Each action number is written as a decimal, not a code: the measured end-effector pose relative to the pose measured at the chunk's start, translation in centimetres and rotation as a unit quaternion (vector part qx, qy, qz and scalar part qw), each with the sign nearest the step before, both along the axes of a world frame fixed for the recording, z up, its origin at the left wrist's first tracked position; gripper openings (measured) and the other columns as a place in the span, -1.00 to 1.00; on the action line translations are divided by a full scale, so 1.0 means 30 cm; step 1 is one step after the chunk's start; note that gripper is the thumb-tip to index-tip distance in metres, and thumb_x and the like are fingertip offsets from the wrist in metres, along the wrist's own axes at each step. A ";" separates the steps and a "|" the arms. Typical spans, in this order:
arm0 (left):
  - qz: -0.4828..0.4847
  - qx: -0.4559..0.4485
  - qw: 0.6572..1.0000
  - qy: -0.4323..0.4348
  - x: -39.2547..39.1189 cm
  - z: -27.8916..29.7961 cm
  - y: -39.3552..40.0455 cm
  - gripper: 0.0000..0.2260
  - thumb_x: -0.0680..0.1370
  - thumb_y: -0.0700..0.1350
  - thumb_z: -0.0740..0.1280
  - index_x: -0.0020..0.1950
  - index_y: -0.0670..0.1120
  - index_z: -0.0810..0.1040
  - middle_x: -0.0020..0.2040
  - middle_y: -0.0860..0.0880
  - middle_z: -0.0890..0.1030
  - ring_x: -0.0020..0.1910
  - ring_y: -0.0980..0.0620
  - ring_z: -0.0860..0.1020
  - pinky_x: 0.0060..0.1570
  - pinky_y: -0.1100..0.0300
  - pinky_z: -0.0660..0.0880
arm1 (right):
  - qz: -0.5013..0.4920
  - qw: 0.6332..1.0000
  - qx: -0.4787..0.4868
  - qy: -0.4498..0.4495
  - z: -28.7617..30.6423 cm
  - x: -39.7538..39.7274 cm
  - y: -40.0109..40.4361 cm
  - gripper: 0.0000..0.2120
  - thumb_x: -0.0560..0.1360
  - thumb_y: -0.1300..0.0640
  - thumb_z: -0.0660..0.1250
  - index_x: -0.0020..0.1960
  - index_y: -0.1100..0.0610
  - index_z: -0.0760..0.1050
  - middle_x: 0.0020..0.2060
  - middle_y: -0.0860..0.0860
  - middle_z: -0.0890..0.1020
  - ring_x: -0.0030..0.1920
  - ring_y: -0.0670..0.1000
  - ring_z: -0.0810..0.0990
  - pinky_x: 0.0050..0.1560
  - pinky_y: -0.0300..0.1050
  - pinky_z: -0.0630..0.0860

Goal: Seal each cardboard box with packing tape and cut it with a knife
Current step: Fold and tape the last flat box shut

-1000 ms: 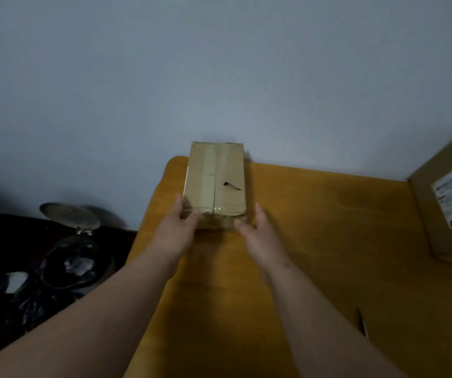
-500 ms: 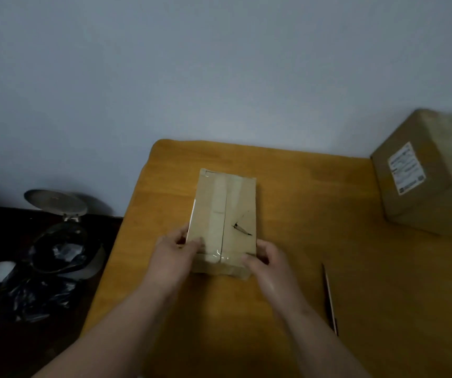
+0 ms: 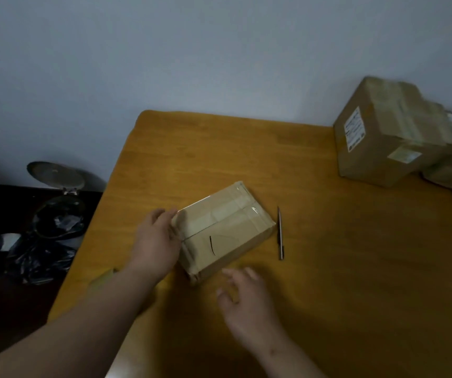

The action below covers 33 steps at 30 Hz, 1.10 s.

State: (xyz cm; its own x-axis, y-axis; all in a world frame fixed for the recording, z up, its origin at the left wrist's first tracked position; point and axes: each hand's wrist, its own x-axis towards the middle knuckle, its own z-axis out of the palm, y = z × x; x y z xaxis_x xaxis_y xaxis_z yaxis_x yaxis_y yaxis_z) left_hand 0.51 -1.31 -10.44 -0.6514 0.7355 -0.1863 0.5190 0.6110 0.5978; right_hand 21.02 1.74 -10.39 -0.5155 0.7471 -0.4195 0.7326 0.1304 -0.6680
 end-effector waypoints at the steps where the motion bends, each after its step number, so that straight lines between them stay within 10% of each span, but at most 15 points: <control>1: -0.023 0.003 0.999 0.037 0.029 0.001 -0.020 -0.45 0.53 -0.04 0.40 0.50 0.05 0.33 0.48 -0.03 0.29 0.42 -0.09 0.25 0.39 0.00 0.24 | 0.015 0.996 0.088 -0.013 -0.003 0.015 0.014 -0.57 0.55 -0.07 0.28 0.41 -0.18 0.34 0.25 -0.22 0.36 0.31 -0.13 0.33 0.33 -0.15 0.37; 4: -0.112 -0.016 0.992 0.058 0.097 -0.008 -0.060 -0.29 0.47 0.25 0.37 0.54 0.09 0.20 0.50 0.08 0.19 0.46 -0.01 0.18 0.43 -0.01 0.24 | 0.090 0.968 0.229 -0.040 -0.008 0.033 0.074 -0.46 0.57 -0.06 0.24 0.52 -0.13 0.18 0.47 -0.18 0.21 0.50 -0.09 0.07 0.49 -0.05 0.07; 11: -0.192 -0.050 0.980 0.018 0.024 -0.025 -0.064 -0.31 0.53 0.01 0.40 0.57 0.11 0.12 0.60 0.08 0.00 0.58 0.02 -0.03 0.53 0.09 0.02 | 0.230 0.928 0.272 -0.112 -0.062 -0.011 0.085 -0.28 0.57 -0.07 0.20 0.57 -0.13 -0.16 0.58 -0.11 -0.13 0.55 -0.04 -0.30 0.48 0.15 -0.38; 22: -0.331 -0.119 0.924 0.148 0.010 -0.111 -0.127 -0.31 0.65 -0.06 0.09 0.36 0.42 -0.42 0.41 0.16 -0.57 0.43 -0.12 -0.54 0.51 -0.04 -0.06 | 0.200 0.929 0.282 -0.135 -0.087 -0.078 0.036 -0.17 0.51 -0.12 0.27 0.54 -0.21 -0.26 0.51 -0.03 0.02 0.52 0.10 -0.10 0.47 0.15 -0.21; 33: -0.322 -0.135 0.922 0.167 0.021 -0.118 -0.106 -0.49 0.65 0.17 -0.01 0.55 0.29 -0.16 0.46 0.14 -0.44 0.47 -0.15 -0.47 0.50 -0.04 -0.04 | 0.176 0.939 0.267 -0.123 -0.097 -0.109 0.046 -0.28 0.48 0.00 0.28 0.53 -0.20 -0.01 0.44 -0.09 0.08 0.46 0.07 -0.04 0.45 0.15 -0.04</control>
